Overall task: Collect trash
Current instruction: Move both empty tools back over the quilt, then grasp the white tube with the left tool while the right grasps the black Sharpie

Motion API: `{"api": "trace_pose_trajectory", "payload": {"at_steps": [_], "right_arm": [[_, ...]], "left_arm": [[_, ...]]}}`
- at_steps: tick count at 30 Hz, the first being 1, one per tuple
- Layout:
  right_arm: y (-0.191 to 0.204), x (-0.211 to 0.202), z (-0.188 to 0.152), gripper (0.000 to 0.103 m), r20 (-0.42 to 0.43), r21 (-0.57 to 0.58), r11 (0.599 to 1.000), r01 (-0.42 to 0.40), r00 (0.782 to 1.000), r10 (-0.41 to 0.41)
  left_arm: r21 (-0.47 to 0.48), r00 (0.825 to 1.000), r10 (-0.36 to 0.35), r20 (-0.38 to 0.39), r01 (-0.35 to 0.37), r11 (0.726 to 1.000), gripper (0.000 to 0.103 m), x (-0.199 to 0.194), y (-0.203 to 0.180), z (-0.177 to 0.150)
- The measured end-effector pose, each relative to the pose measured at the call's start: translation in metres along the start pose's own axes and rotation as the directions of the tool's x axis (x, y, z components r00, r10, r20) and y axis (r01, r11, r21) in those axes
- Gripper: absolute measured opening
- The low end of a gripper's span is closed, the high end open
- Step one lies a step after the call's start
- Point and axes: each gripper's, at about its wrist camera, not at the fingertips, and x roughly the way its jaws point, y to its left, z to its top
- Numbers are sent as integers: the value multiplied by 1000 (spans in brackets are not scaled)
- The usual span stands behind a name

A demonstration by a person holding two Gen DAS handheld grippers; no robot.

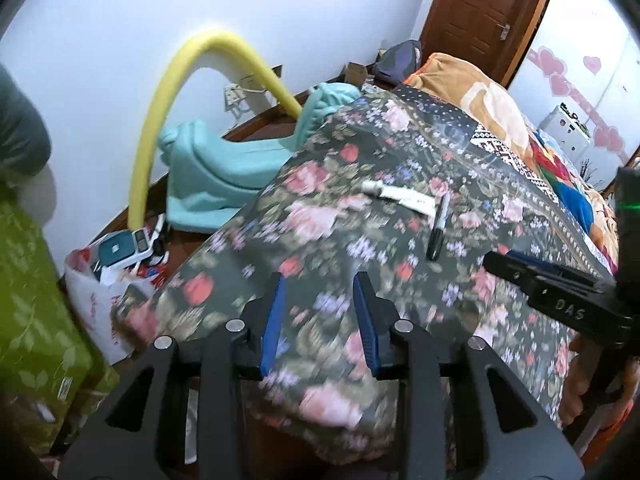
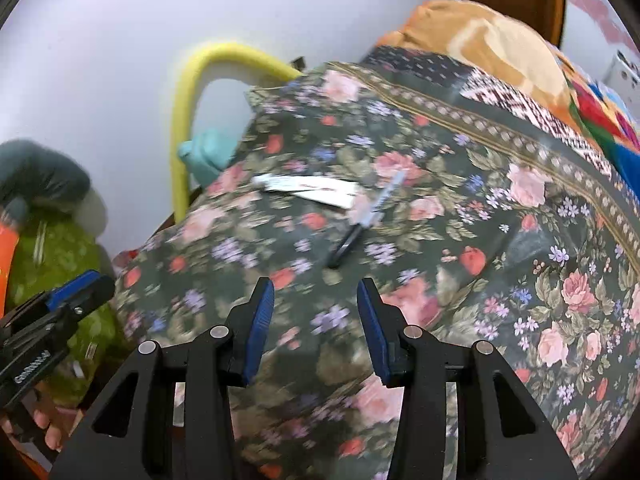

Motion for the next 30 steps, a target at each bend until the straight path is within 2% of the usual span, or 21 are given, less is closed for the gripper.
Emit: {"api": "trace_pose_trajectory", "payload": {"at_steps": [7,13,17,20,22,24,28,30], "right_arm": [[-36,43,18,40,-45,120,993,-17,999,23],[-45,73,27,40,-60,181,983,-24,998,35],[-40,86,23,40,-34,188,982,0,999,7],[-30,88,18,40,-5,146,988,48,999,-48],[-25,90,17,35,8,121,989,81,997,-83],[-25,93,17,19,10,104,989,108,994,-110],[-34,92,17,17,13,128,989,71,997,-73],[-38,89,17,15,17,126,989,74,997,-76]], "left_arm": [[37,1000,-16,-11,16,999,34,38,-17,26],[33,999,-36,-21,37,999,34,63,-21,46],[1,997,-65,-35,65,998,42,81,-23,57],[-2,995,-87,-52,87,996,44,95,-29,63],[1,994,-88,-60,89,996,44,104,-33,67],[-3,993,-99,-71,99,995,44,116,-37,72],[-5,989,-111,-96,111,994,44,135,-43,77],[9,991,-93,-98,95,995,44,144,-47,79]]}}
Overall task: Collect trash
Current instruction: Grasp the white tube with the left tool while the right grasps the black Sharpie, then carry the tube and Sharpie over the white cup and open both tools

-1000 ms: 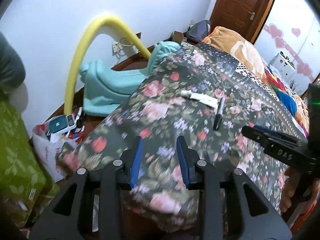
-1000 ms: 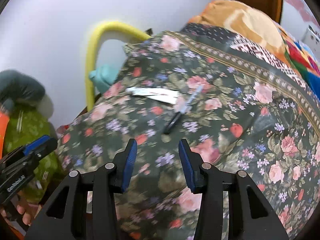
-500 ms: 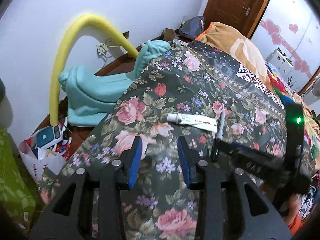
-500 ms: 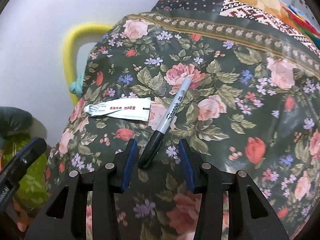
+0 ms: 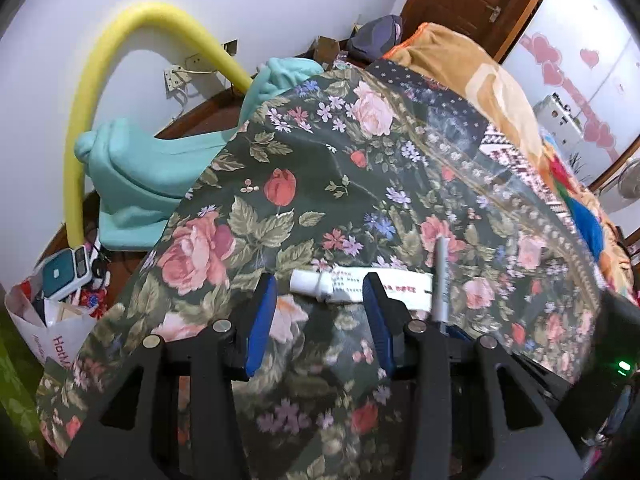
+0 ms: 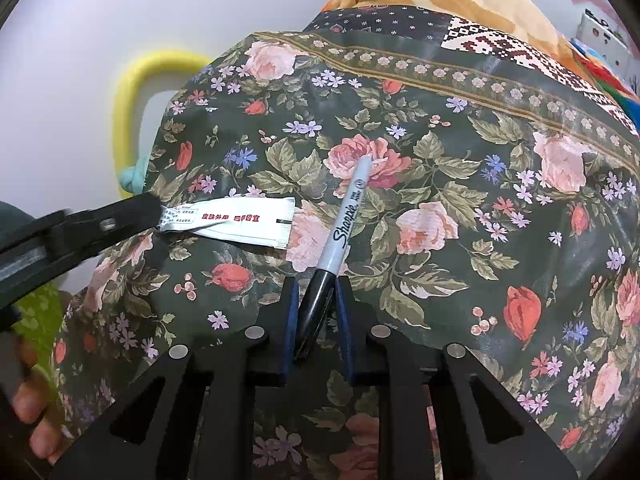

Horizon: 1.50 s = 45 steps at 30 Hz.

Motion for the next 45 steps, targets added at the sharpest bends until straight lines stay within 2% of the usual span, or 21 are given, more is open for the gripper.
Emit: {"api": "trace_pose_trajectory", "payload": {"at_steps": [5,6,9,12,16,21,31,39,45], "right_arm": [[-11,-10,-2,12,12,1,1000,16,1000,-16],[-14,-14,-3,12,14,4,1000,14,1000,-14],[-21,-21,-5,12,12,12,1000,1,1000,-1],[-27,-29,-9,12,17,10,1000,-1,1000,1],[-33,-39,-11,12,10,32,999,-30,1000,29],[-33,-60,-15,12,26,24,999,-44,999,44],[-8,-109,-22,12,85,-35,997,-67,994,70],[34,-148,-39,12,129,-122,986,-111,984,127],[70,-167,-59,12,135,-186,972,-143,976,169]], "left_arm": [[1,1000,-15,-1,15,1000,43,12,-1,0],[5,1000,-23,-5,23,1000,41,14,-2,0],[16,1000,-27,-1,27,999,23,15,-3,-1],[15,999,-52,-4,52,999,23,10,-6,-4],[55,1000,-22,2,22,998,23,-7,-14,-13],[49,1000,-12,23,11,999,23,-36,-16,-25],[50,996,30,89,-34,998,23,-102,-18,-53],[-16,990,48,134,-46,999,23,-157,8,-84],[-53,980,98,172,-90,995,23,-194,33,-108]]}}
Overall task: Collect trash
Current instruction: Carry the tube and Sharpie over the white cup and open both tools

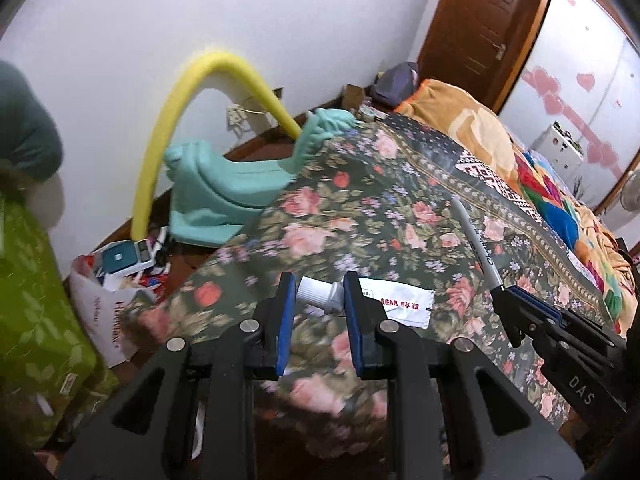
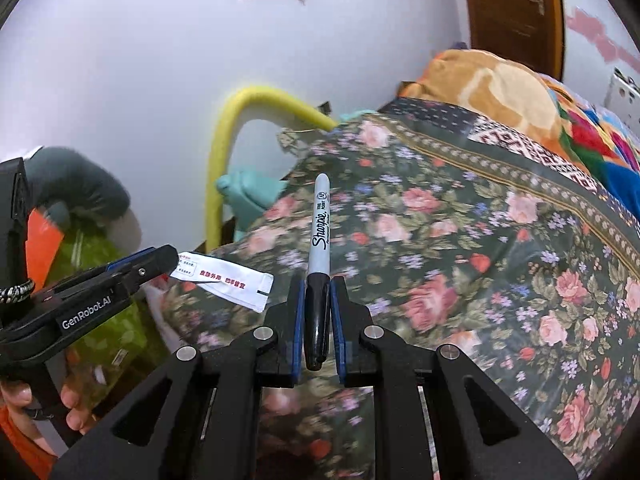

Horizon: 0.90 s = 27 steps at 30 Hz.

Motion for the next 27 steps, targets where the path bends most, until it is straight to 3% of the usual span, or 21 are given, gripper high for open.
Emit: {"api": "trace_pose_trajectory", "payload": {"at_steps": [13,27], "right_arm": [[101,-4,-31,12,-35,-148,983,-104,994,100],[217,23,-86,12,-172,-314,924,-219,970,172]], "left_arm": [[-114,993,111,31,-107,988,23,-68,97,-54],[-311,975,218,-36,-218,925,23,-105,217,-141]]}}
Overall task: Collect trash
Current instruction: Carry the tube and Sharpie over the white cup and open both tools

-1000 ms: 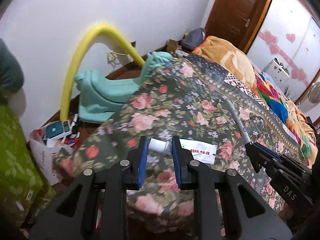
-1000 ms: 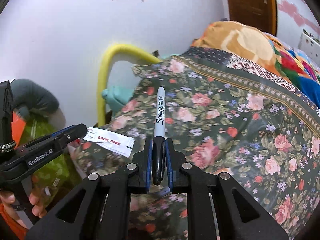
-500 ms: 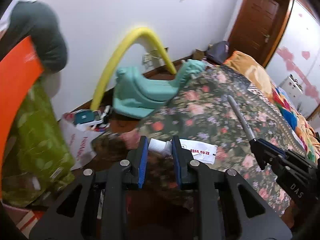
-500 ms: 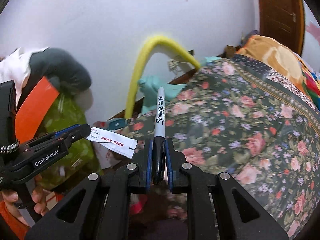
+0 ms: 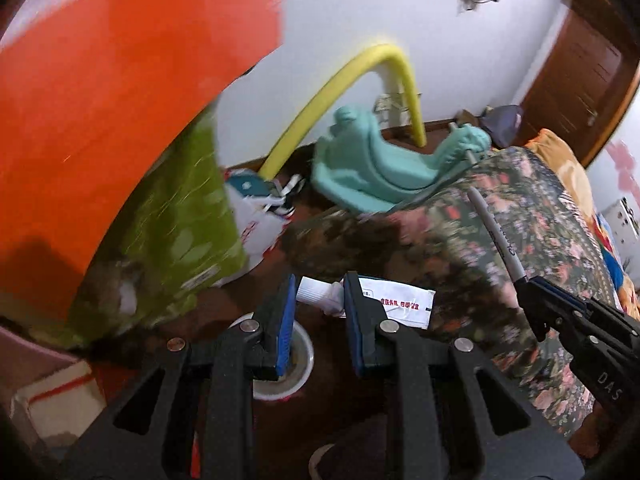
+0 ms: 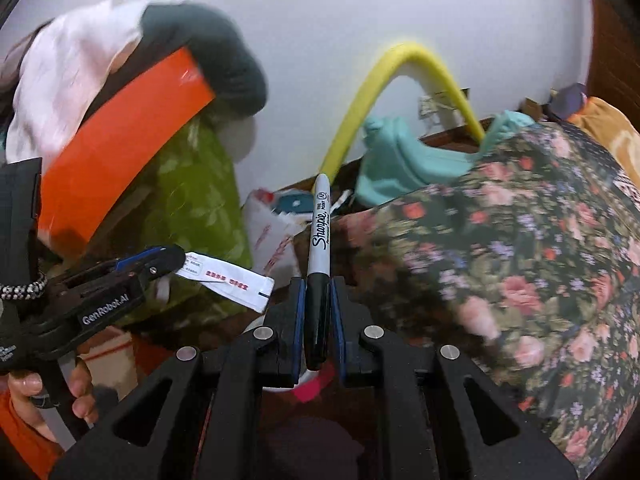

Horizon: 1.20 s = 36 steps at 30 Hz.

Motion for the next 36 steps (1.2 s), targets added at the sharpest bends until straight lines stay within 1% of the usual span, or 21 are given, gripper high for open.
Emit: {"api": "trace_pose_trajectory", "payload": {"at_steps": [7,9,11,16,19,24,27,30,33,34,35,36], "right_arm": [[40,39,-14,12,-96,-70,997,-26,995,19],[49,54,-18,12,-135,-83,996,-38,990,27],[55,66,-21,12,-165,-90,995,-44,986,28],[62,96,-27,12,-229,-88,995,-48,973,27],[62,111,-30,12,-265,-88,995,-54,964,29],[65,138,-32,12,-334,-81,993,-87,941,55],[67,152,-31,12,-371,-81,991,-109,926,71],[70,164,-29,12,-395,-73,988,-139,913,99],[74,173,-26,12,-411,-81,985,-150,906,104],[75,177,-25,12,-422,-79,984,-159,900,112],[76,181,-24,16,-442,-74,983,-168,889,118],[77,187,-24,26,-464,-67,982,-174,877,124]], "left_arm": [[-77,996,26,-91,-33,996,23,31,47,-33],[-37,993,65,-100,-69,997,23,39,46,-39],[-6,989,86,-119,-87,996,23,49,49,-47],[-4,981,80,-179,-82,997,23,74,56,-62],[-21,972,78,-224,-85,996,23,92,65,-71],[-50,952,82,-294,-101,994,23,122,78,-81],[-68,943,84,-323,-112,991,23,135,84,-85],[-91,936,83,-343,-121,988,23,147,90,-86],[-132,930,68,-362,-123,984,23,155,96,-85],[-144,928,67,-366,-128,981,23,156,97,-86],[-158,925,67,-374,-135,978,23,158,98,-86],[-166,922,68,-381,-141,976,27,160,99,-87]]}}
